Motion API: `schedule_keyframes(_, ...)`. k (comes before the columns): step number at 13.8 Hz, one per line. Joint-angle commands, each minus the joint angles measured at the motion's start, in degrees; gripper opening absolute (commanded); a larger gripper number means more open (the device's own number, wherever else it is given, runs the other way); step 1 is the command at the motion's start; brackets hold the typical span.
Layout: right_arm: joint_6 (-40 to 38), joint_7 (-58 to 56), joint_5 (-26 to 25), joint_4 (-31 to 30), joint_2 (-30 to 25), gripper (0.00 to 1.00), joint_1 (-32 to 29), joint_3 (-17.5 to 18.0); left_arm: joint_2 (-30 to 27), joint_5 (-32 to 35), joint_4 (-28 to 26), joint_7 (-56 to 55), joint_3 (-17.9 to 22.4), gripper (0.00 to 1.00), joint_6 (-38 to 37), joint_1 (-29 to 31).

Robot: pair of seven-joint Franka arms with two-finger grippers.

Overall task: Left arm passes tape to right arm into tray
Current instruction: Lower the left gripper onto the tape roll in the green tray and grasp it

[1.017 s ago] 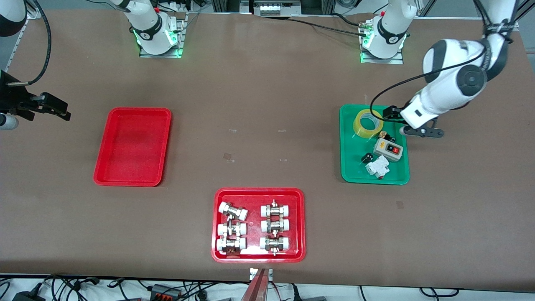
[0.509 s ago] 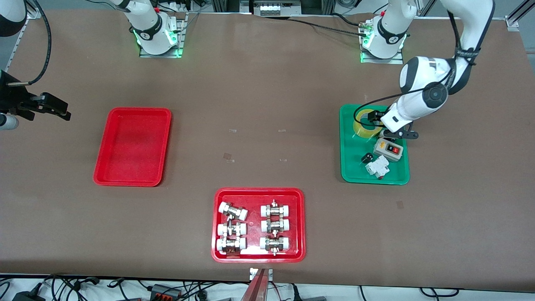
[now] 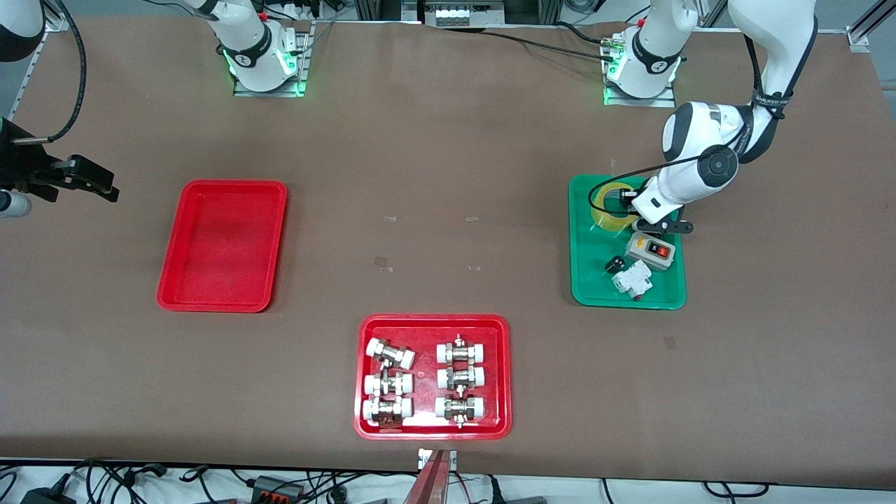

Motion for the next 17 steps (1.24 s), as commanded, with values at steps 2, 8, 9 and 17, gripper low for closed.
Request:
schedule_keyframes(2, -0.88, 0.33, 0.05, 0.82, 0.12, 1.00, 0.33, -0.22, -1.34, 0.02, 1.32, -0.77, -0.22, 0.19, -4.44, -0.07)
schedule_keyframes(8, -0.70, 0.33, 0.05, 0.91, 0.12, 1.00, 0.24, -0.22, -6.26, 0.02, 9.04, -1.29, -1.61, 0.01, -19.99, -0.07)
schedule_keyframes(9, -0.70, 0.33, 0.05, 0.91, 0.12, 1.00, 0.24, -0.22, -6.88, 0.11, 10.88, -3.82, -2.49, 0.01, -20.70, -0.07)
schedule_keyframes(17, -0.70, -0.28, 0.14, 0.91, 0.82, 1.00, 0.85, -0.14, 0.49, 0.11, 36.72, -28.60, -10.23, 0.01, -31.51, -6.21)
